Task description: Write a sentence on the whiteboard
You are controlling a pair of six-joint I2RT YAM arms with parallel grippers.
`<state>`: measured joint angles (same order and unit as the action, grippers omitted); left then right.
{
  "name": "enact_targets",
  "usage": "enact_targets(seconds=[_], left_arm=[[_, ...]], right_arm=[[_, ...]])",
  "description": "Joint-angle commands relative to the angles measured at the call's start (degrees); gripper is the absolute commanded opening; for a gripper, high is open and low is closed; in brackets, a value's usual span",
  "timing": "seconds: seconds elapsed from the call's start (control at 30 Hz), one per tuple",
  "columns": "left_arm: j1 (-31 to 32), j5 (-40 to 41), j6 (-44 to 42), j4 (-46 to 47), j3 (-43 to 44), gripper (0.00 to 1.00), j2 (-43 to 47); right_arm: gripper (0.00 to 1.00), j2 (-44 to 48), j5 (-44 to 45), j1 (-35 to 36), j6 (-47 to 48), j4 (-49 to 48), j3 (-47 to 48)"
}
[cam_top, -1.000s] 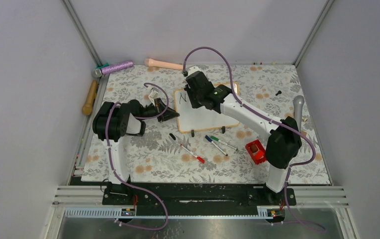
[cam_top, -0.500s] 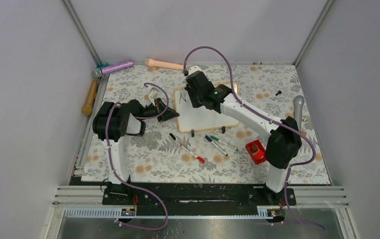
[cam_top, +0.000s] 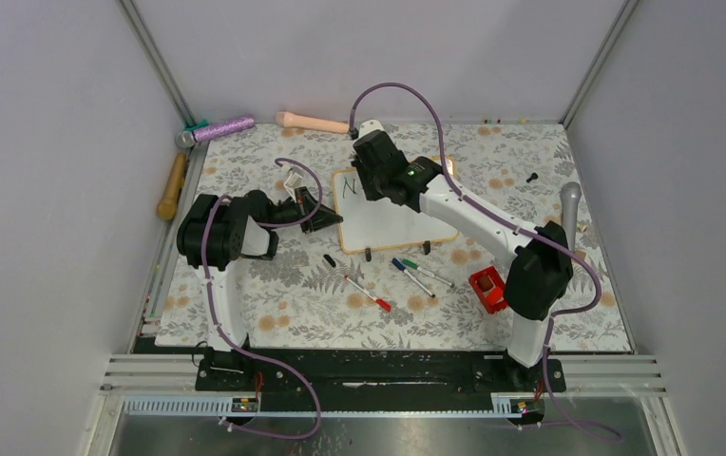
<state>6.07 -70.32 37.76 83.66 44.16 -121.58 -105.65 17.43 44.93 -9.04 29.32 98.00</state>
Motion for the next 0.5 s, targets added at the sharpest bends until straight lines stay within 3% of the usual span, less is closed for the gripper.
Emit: enact_targets(seconds=[0.0,0.47], left_arm=[[1.0,-4.3,-4.5,0.2,-0.7,0.0,0.2],[1.0,-4.4,-4.5,0.2,-0.7,0.0,0.3]], right_arm=[[0.0,-1.0,-0.3,-0.6,-0.4,0.4,2.8],[0.0,-1.1,-3.6,-0.6,-0.1,1.1,2.2]])
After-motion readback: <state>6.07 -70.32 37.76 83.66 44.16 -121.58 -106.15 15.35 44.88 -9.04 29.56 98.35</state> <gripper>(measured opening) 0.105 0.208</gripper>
